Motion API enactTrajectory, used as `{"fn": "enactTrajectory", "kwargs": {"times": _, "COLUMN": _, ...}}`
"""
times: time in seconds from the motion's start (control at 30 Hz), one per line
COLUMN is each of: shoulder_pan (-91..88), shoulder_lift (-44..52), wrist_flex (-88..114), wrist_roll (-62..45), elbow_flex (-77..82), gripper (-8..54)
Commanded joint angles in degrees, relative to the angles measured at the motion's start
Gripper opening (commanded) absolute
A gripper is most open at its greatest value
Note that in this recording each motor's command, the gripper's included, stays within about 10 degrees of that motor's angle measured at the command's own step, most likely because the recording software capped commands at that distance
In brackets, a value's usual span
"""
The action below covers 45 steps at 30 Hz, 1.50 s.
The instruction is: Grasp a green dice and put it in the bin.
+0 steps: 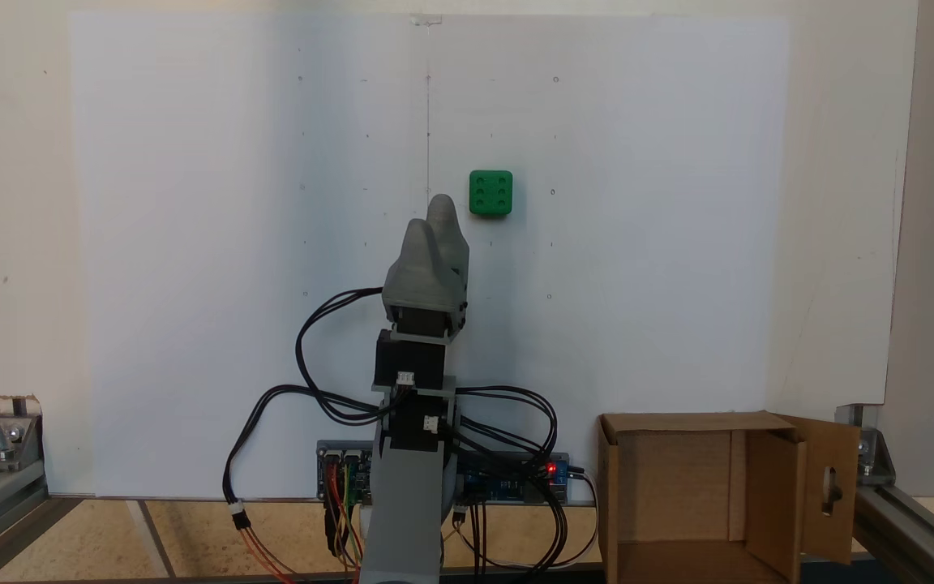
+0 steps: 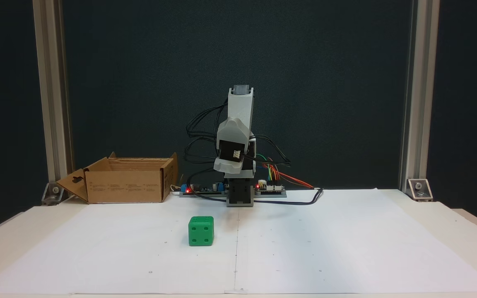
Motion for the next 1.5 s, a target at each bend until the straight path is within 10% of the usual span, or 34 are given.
{"fn": "enactTrajectory", "kwargs": {"times": 0.0, "shoulder_pan": -6.86, "shoulder_lift": 6.42, "wrist_flex": 9.32, "wrist_roll": 1.76, "elbow_flex": 2.72, "gripper": 44.3}}
{"fn": "enactTrajectory", "kwargs": {"times": 1.47, "shoulder_pan": -7.56, "shoulder_lift": 6.42, "wrist_flex": -4.04, "wrist_roll": 2.02, "elbow_flex": 2.81, "gripper": 44.6}}
